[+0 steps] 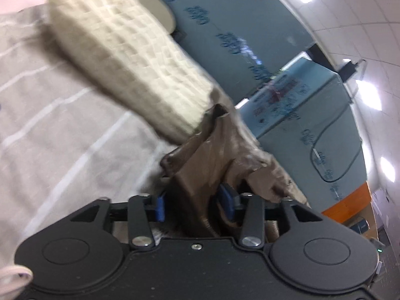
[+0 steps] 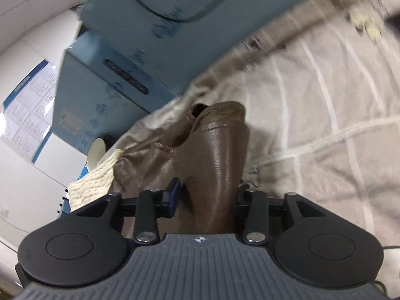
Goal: Fold clothes
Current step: 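Lift the folded jacket with both grippers and carry it toward the bed end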
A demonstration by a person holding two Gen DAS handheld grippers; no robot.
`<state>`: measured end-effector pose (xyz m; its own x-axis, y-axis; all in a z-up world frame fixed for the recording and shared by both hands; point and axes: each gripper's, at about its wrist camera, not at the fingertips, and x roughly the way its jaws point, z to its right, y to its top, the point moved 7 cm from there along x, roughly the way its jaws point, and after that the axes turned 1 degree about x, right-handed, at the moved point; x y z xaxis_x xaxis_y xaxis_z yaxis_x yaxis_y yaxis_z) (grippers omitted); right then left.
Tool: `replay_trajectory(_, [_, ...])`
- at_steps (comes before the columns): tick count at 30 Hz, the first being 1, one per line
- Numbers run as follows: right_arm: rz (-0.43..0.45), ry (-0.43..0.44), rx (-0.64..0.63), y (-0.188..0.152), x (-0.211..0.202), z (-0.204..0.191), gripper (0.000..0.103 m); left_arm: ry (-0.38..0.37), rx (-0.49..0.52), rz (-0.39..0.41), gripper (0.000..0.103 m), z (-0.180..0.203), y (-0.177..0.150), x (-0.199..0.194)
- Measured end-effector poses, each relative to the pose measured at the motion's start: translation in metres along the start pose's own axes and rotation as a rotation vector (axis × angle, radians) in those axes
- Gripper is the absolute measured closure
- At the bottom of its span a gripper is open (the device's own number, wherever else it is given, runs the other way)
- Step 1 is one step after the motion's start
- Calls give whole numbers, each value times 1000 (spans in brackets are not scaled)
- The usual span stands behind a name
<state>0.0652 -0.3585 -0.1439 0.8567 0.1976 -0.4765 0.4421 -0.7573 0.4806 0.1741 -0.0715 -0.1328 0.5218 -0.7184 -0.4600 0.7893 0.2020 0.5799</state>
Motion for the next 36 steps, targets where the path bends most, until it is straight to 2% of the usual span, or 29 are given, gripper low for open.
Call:
replay_trajectory(4, [-12, 54, 46, 4, 10, 1, 56, -12, 21, 1, 53, 10, 0, 13])
replay_trajectory(6, [-12, 52, 46, 3, 12, -3, 55, -3, 44, 20, 53, 13, -1, 14])
replay_trajectory(7, [-11, 47, 45, 2, 13, -5, 61, 2, 59, 32, 56, 14, -2, 13])
replay_trajectory(8, [-9, 43, 45, 2, 14, -7, 73, 5, 75, 40, 57, 16, -2, 13])
replay_trajectory(10, [-11, 55, 42, 1, 14, -10, 87, 8, 105, 48, 68, 18, -2, 12])
replay_trajectory(13, [14, 75, 18, 1, 3, -20, 92, -8, 138, 59, 78, 24, -3, 7])
replay_trajectory(16, [41, 93, -19, 2, -13, -34, 93, -44, 163, 62, 82, 34, -6, 1])
replay_trajectory(21, [83, 128, -81, 3, -46, -56, 94, -112, 190, 93, 83, 53, -9, -13])
replay_trajectory(28, [147, 213, -178, 5, -82, -99, 94, -186, 223, 207, 83, 74, 3, -49])
replay_trajectory(32, [165, 267, -239, 5, -81, -132, 94, -192, 230, 300, 83, 70, 24, -73])
replay_trajectory(36, [159, 302, -301, 4, -65, -165, 94, -148, 235, 379, 83, 58, 48, -91])
